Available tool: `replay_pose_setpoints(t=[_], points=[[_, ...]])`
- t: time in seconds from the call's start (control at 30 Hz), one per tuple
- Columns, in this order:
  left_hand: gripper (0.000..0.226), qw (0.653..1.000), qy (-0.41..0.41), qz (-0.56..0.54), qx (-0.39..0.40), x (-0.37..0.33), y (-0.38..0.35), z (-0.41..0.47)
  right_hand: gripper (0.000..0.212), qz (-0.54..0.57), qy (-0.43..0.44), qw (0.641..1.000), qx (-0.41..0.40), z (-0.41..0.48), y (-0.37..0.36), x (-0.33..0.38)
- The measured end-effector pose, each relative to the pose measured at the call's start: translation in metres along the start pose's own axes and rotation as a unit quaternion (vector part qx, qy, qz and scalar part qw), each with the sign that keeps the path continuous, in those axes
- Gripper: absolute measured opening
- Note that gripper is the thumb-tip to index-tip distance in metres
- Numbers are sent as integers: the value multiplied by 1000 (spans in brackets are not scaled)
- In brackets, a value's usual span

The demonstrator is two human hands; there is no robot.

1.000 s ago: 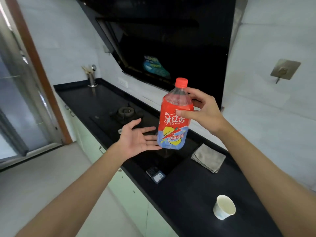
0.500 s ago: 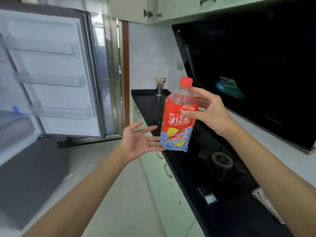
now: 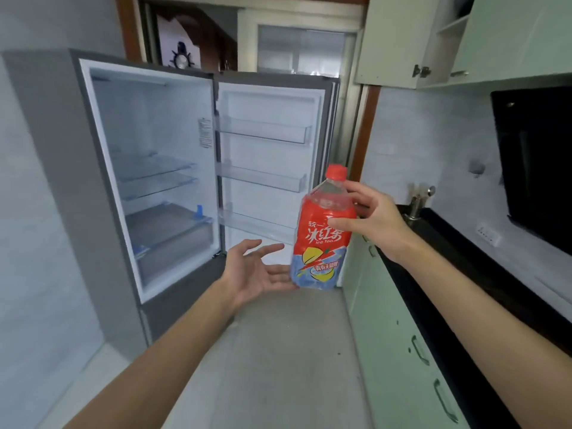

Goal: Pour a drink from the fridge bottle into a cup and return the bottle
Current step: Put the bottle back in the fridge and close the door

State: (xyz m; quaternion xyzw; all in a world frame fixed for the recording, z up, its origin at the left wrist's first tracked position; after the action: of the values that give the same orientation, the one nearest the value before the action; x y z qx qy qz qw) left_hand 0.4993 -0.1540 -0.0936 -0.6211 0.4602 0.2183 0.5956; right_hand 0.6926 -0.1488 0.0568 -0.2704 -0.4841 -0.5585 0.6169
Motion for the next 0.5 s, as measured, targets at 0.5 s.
replay_pose_setpoints(t=[0.5], points=[[55, 992, -64, -33, -103, -101, 159, -28, 58, 24, 3, 993, 118, 129, -179, -13]])
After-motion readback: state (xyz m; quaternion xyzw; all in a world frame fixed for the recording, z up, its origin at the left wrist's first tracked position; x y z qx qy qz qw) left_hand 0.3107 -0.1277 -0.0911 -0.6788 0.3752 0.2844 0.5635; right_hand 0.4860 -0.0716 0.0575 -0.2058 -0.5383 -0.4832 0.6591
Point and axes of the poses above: each hand's wrist, its own z-axis towards the middle knuckle, its own y-axis out of the back of the hand, x = y × z, the point moved 8 cm from there along z, towards the middle knuckle, and after that the axes turned 7 degrees about z, right-handed, at the moved point
